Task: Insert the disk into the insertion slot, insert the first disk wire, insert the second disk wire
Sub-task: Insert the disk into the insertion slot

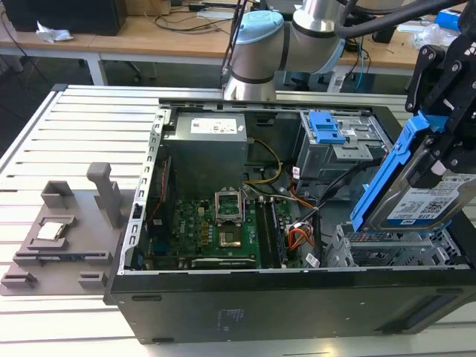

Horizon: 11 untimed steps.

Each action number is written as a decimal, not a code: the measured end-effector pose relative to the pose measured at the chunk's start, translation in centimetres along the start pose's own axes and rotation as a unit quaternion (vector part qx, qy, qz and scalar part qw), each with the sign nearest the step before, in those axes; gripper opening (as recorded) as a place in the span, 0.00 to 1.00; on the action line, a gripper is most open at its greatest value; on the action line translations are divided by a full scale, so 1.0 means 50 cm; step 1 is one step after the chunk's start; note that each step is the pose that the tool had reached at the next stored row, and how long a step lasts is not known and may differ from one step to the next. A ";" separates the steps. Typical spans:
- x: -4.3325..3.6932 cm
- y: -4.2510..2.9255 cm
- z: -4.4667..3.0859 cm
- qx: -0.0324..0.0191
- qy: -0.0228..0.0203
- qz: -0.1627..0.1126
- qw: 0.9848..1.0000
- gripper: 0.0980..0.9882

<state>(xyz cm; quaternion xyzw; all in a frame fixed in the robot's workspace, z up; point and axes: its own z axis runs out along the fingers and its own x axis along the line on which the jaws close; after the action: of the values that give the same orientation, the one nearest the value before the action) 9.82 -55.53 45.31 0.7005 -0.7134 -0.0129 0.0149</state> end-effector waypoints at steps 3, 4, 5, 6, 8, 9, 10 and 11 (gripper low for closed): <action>-0.007 -0.001 0.002 0.000 0.000 0.000 1.000 0.30; -0.010 -0.001 0.002 0.000 0.000 0.000 1.000 0.30; -0.017 -0.002 0.002 0.000 0.000 0.000 1.000 0.30; -0.021 -0.002 0.004 0.000 0.000 0.000 1.000 0.30; -0.021 -0.002 0.006 0.000 0.000 0.000 1.000 0.30; -0.021 -0.002 0.007 0.000 0.000 0.000 1.000 0.30; -0.021 -0.002 0.007 0.000 0.000 0.000 1.000 0.30; -0.021 -0.002 0.008 0.000 0.000 0.000 1.000 0.30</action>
<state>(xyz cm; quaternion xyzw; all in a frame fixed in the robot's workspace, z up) 9.92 -54.46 44.90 0.7005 -0.7134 -0.0128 0.0150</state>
